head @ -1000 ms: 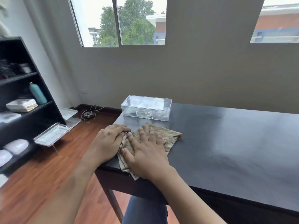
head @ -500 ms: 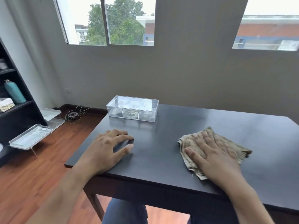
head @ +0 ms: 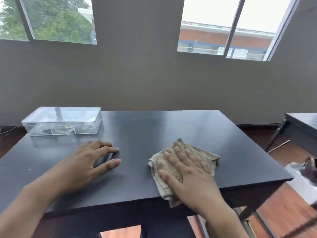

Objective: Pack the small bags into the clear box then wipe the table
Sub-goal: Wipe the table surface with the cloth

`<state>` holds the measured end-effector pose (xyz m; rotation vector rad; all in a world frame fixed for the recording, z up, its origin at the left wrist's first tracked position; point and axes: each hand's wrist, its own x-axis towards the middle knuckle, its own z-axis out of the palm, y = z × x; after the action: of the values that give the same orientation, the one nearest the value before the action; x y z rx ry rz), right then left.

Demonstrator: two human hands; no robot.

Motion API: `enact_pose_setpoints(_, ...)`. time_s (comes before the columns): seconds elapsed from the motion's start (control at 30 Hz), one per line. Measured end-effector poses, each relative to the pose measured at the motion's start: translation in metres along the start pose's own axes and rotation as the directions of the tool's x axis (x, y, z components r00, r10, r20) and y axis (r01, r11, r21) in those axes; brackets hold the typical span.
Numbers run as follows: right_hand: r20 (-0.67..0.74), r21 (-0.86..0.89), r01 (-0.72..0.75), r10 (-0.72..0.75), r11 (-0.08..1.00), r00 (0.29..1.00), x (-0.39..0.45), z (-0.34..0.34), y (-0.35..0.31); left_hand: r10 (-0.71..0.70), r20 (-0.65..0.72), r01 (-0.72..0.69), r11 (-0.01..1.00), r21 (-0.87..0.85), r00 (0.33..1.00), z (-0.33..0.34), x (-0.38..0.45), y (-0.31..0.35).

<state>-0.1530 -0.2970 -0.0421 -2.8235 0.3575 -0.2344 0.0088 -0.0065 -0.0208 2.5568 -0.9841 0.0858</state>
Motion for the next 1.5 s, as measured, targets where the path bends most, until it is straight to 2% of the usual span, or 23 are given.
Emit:
enact_pose_setpoints(0.13,-0.013,-0.092,-0.283,0.283,0.955,0.959,0.019,-0.034,0.087,0.052,-0.101,-0.05,0.998,0.029,0.993,0.02,0.009,0.022)
enact_pose_setpoints(0.2,0.036,-0.109,-0.327,0.333,0.939,0.942,0.04,-0.044,0.103,0.04,-0.147,-0.039,0.999,0.011,0.988,0.025,0.01,0.025)
enact_pose_setpoints(0.3,0.058,-0.128,-0.363,0.372,0.923,0.926,0.066,-0.038,0.086,0.03,-0.169,-0.035,0.999,-0.025,0.985,0.025,0.008,0.021)
enact_pose_setpoints(0.37,0.088,-0.099,-0.284,0.292,0.954,0.952,0.074,-0.024,0.054,0.027,-0.167,-0.033,0.999,-0.033,0.986,0.025,0.007,0.021)
enact_pose_setpoints(0.47,0.163,-0.02,0.022,-0.019,1.0,0.986,0.059,0.001,-0.01,0.019,-0.159,-0.023,0.999,-0.026,0.987,0.024,0.006,0.023)
enact_pose_setpoints(0.57,0.146,0.008,0.224,-0.223,0.975,0.964,0.024,0.012,-0.051,0.013,-0.135,-0.012,1.0,0.006,0.991,0.022,0.008,0.026)
enact_pose_setpoints(0.67,0.148,0.035,0.333,-0.335,0.942,0.931,-0.01,0.0,-0.035,-0.005,-0.101,0.008,1.0,0.028,0.995,0.023,0.007,0.028)
enact_pose_setpoints(0.77,0.221,0.118,0.301,-0.32,0.946,0.921,-0.022,-0.028,0.013,-0.028,-0.085,0.031,0.999,0.024,0.996,0.025,0.008,0.027)
enact_pose_setpoints(0.87,0.249,0.124,0.135,-0.162,0.983,0.955,-0.005,-0.047,0.048,-0.039,-0.099,0.04,0.999,0.002,0.994,0.025,0.009,0.025)
enact_pose_setpoints(0.97,0.231,0.001,-0.029,0.028,1.0,0.973,0.031,-0.045,0.061,-0.036,-0.11,0.036,0.999,-0.002,0.993,0.026,0.011,0.027)
enact_pose_setpoints(1.03,0.237,-0.077,-0.09,0.106,0.993,0.966,0.061,-0.033,0.048,-0.046,-0.118,0.042,0.998,-0.037,0.992,0.026,0.01,0.03)
enact_pose_setpoints(1.1,0.269,-0.073,-0.043,0.061,0.996,0.961,0.086,-0.018,0.012,-0.124,-0.111,0.103,0.978,-0.18,0.986,0.023,0.008,0.031)
enact_pose_setpoints(1.17,0.287,-0.035,0.071,-0.057,0.997,0.956,0.096,-0.003,-0.033,-0.195,-0.121,0.144,0.929,-0.34,0.973,0.019,0.007,0.03)
enact_pose_setpoints(1.23,0.291,-0.015,0.188,-0.176,0.982,0.941,0.09,0.01,-0.071,-0.239,-0.177,0.155,0.907,-0.392,0.955,0.016,0.008,0.03)
enact_pose_setpoints(1.37,0.211,-0.002,0.367,-0.358,0.93,0.909,0.041,0.015,-0.086,-0.177,-0.249,0.133,0.974,-0.184,0.952,0.02,0.011,0.029)
enact_pose_setpoints(1.43,0.187,0.059,0.386,-0.39,0.921,0.902,0.02,0.007,-0.059,-0.166,-0.255,0.134,0.981,-0.139,0.952,0.02,0.011,0.029)
enact_pose_setpoints(1.5,0.196,0.102,0.34,-0.354,0.935,0.914,0.011,-0.009,-0.025,-0.163,-0.267,0.131,0.982,-0.132,0.95,0.021,0.011,0.028)
